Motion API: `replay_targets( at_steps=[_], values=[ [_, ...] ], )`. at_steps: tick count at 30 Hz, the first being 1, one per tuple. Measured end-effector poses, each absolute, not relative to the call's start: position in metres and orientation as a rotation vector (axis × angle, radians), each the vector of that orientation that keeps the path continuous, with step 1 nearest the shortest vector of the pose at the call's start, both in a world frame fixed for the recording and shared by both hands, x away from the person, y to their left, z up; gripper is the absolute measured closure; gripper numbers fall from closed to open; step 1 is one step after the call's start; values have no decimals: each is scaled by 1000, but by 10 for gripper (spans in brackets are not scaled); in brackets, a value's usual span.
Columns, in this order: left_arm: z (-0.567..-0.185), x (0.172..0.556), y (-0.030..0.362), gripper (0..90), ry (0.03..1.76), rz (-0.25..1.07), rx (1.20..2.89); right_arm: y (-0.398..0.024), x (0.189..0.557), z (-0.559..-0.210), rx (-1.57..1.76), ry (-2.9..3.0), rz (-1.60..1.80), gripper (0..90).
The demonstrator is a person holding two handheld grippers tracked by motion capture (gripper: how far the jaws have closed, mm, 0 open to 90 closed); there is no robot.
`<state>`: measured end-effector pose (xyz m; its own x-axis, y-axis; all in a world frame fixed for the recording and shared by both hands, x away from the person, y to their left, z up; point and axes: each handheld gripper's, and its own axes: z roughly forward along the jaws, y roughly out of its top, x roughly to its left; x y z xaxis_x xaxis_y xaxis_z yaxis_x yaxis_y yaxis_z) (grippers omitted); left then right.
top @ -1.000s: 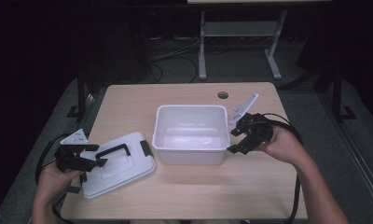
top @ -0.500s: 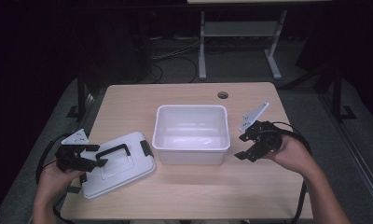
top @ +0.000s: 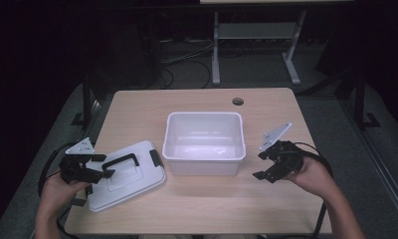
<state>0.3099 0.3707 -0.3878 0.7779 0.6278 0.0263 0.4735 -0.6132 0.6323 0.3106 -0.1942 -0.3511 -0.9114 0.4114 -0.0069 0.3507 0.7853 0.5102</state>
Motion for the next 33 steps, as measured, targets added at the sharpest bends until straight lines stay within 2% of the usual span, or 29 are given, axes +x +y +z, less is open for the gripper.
replay_targets(
  at_steps=[33],
  values=[
    [-388, 320, 368, 307, 782, 278, 2367, -205, 284, -416, 711, 2814, 850, 292]
  ],
)
